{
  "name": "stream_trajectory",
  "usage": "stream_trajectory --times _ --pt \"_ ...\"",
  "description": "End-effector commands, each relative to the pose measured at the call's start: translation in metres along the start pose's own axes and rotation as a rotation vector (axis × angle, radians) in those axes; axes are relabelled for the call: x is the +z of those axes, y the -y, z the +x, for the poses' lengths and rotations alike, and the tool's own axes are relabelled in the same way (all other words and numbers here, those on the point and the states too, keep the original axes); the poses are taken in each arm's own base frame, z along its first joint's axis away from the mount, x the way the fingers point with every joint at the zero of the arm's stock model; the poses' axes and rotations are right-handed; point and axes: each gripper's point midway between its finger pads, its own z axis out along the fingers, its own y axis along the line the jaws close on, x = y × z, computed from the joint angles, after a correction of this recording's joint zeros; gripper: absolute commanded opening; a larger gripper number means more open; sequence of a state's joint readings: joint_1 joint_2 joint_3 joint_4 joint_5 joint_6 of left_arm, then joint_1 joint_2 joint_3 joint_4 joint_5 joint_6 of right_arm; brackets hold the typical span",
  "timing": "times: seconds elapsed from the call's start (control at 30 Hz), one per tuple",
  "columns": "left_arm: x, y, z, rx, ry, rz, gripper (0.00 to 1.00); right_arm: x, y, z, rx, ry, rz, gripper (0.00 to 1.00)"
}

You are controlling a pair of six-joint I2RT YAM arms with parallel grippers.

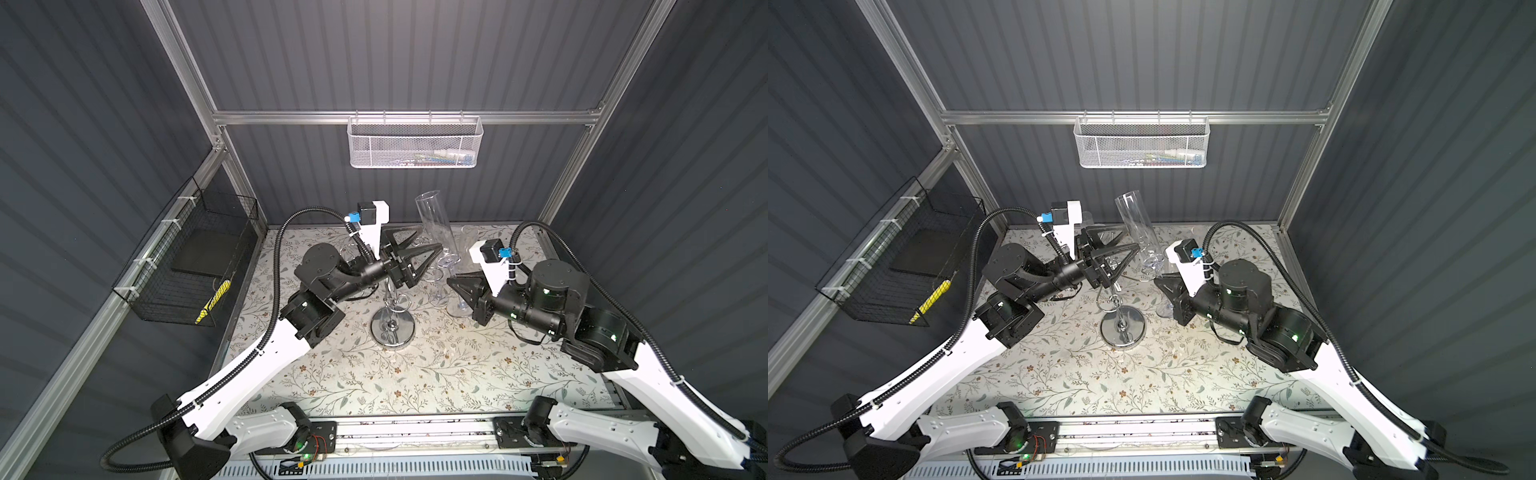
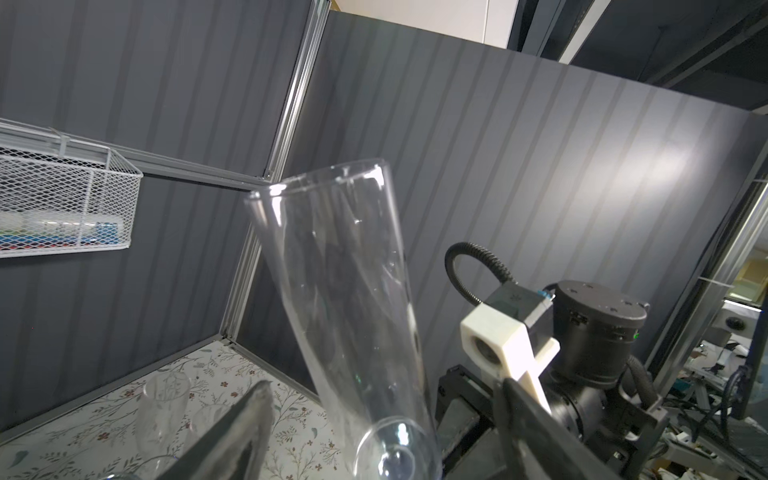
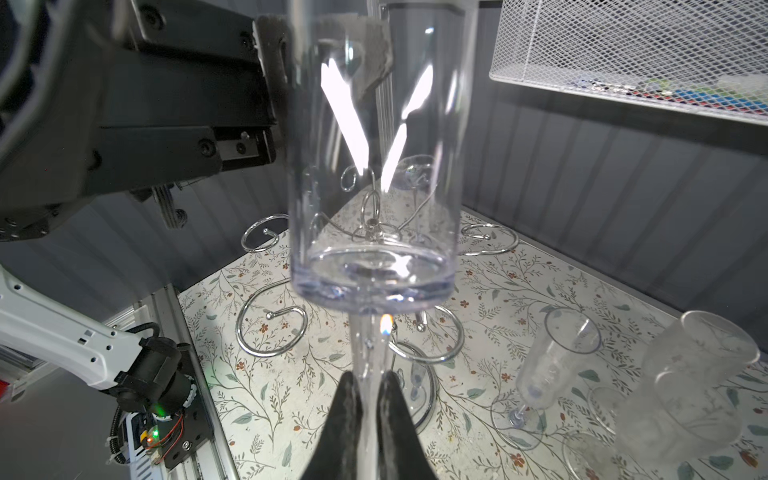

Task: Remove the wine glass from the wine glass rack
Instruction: 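Open the left gripper and draw it back while the right gripper holds the flute, then grasp the flute bowl with the left gripper while the right gripper releases the stem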

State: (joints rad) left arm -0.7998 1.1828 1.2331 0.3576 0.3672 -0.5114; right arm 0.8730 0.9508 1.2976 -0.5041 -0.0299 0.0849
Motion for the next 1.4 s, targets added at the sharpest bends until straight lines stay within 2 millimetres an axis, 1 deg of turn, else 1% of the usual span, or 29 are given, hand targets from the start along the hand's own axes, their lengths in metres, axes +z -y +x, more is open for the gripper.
stream_trajectory --times 0.0,0.1,0.17,0.33,0.6,0.67,0.73,0.83,1.0,1.03,1.07,1.1,1.13,1.17,1.2,1.27,1.3,1.37 --pt "0.003 0.018 -0.022 -0.045 0.054 0.068 0.85 -0.001 -0.002 -0.006 -0.035 0.029 0.008 0.00" --pt "0.003 0.011 -0.022 -0.054 0.064 0.033 0.85 0.000 -0.006 -0.003 -0.043 0.026 -0.004 0.00" --pt "0.001 0.001 -0.022 -0.081 0.088 -0.020 0.84 0.000 -0.010 -0.002 -0.049 0.029 -0.015 0.00" --pt "0.002 0.002 -0.025 -0.090 0.112 0.000 0.77 0.004 -0.014 0.003 -0.060 0.015 -0.022 0.00" --pt "0.004 0.003 -0.020 -0.097 0.097 0.016 0.56 0.007 -0.020 0.004 -0.067 0.009 -0.031 0.00" --pt "0.004 0.007 -0.016 -0.099 0.080 0.041 0.50 0.007 -0.021 0.004 -0.068 0.009 -0.034 0.00" --pt "0.004 0.006 -0.015 -0.099 0.080 0.039 0.46 0.008 -0.022 0.005 -0.069 0.005 -0.037 0.00" --pt "0.004 0.005 -0.015 -0.102 0.080 0.033 0.44 0.008 -0.022 0.005 -0.070 0.007 -0.037 0.00" --pt "0.003 0.004 -0.016 -0.117 0.089 0.029 0.43 0.006 -0.023 0.005 -0.069 0.007 -0.036 0.00" --pt "0.002 0.000 -0.017 -0.119 0.103 0.008 0.42 0.005 -0.023 0.005 -0.067 0.007 -0.036 0.06" --pt "0.001 -0.003 -0.018 -0.120 0.115 -0.008 0.41 0.005 -0.023 0.006 -0.065 0.009 -0.033 0.25" --pt "0.000 -0.003 -0.021 -0.118 0.128 -0.015 0.41 0.003 -0.021 0.004 -0.060 0.015 -0.026 0.44" --pt "-0.002 -0.004 -0.023 -0.119 0.139 -0.026 0.41 0.001 -0.019 0.002 -0.051 0.029 -0.012 0.67" --pt "-0.004 -0.005 -0.026 -0.120 0.151 -0.039 0.41 -0.002 -0.015 0.000 -0.042 0.044 0.007 0.93" --pt "-0.005 -0.007 -0.027 -0.119 0.156 -0.050 0.41 -0.005 -0.012 -0.003 -0.033 0.063 0.024 0.99" --pt "-0.007 -0.006 -0.033 -0.099 0.161 -0.065 0.40 -0.016 -0.004 -0.011 -0.017 0.118 0.068 0.99" --pt "-0.007 -0.005 -0.033 -0.086 0.157 -0.067 0.40 -0.022 0.000 -0.019 -0.008 0.163 0.087 0.99" --pt "-0.007 -0.003 -0.037 -0.057 0.156 -0.069 0.40 -0.039 0.009 -0.029 0.011 0.248 0.127 0.99"
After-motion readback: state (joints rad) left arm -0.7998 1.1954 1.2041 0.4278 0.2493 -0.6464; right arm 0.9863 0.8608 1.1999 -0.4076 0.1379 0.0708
